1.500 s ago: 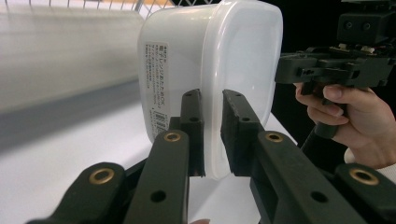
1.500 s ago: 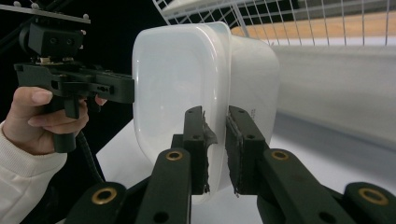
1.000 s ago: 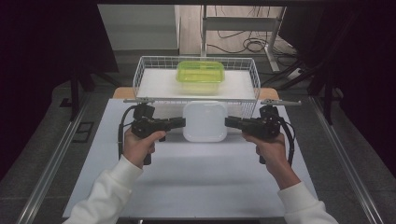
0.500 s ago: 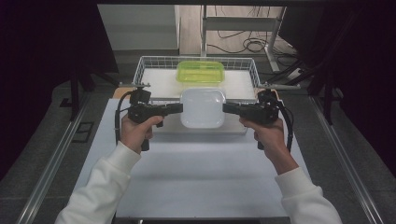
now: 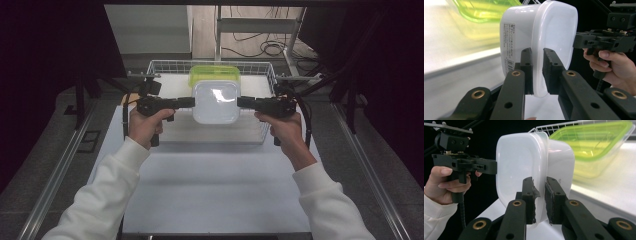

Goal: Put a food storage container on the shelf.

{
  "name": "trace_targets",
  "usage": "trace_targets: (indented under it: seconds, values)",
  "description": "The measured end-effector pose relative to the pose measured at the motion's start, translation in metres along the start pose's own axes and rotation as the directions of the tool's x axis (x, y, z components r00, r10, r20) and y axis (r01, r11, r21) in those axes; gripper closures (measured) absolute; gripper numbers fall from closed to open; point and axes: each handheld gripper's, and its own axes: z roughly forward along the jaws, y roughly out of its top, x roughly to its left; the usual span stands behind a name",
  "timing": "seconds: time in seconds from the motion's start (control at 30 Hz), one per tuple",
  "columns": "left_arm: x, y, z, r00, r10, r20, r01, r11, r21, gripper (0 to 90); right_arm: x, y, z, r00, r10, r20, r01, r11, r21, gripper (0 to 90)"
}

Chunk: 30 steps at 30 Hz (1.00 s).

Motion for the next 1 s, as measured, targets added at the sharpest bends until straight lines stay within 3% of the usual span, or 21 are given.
trace_targets:
  seconds: [0.23,0.53,1.0]
  values:
    - [0.0,0.024,-0.002,0.9998,0.014,-0.015,-0.014,0.9998,-0.01,79.6,-0.001,0.021,0.003,0.9999,-0.01,-0.003,0.01,1.0,-0.016,77.8]
    - [0.013,0.052,0.002,0.9999,0.011,-0.009,-0.011,0.9999,0.001,79.2,-0.006,0.048,0.01,1.0,-0.003,0.009,0.004,1.0,-0.012,77.9]
    - [0.027,0.09,0.012,0.999,-0.037,-0.024,0.037,0.9993,-0.002,79.0,-0.026,0.087,0.024,0.9996,0.027,0.006,-0.027,1.0,0.003,77.9]
